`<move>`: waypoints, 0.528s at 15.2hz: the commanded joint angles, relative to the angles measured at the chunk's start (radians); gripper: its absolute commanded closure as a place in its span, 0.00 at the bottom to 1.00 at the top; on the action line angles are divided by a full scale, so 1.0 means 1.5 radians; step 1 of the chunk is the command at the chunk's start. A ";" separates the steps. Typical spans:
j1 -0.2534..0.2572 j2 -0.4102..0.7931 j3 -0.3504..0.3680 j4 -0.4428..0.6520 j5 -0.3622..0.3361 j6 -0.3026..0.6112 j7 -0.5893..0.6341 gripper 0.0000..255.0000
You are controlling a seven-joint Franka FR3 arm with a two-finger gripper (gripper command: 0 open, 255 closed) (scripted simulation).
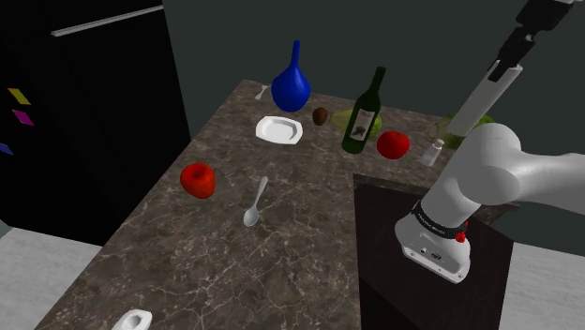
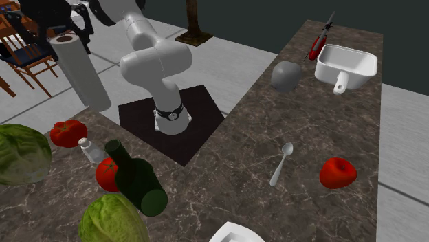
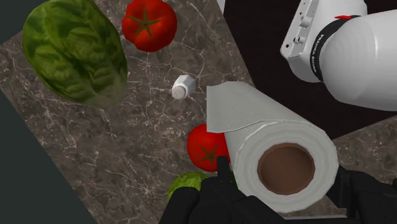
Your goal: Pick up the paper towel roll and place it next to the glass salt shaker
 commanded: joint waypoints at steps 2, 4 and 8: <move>-0.006 -0.021 -0.009 -0.032 -0.009 0.011 0.002 1.00; -0.010 -0.036 -0.015 -0.053 -0.016 0.018 0.003 1.00; -0.019 -0.064 -0.030 -0.095 -0.030 0.032 0.005 1.00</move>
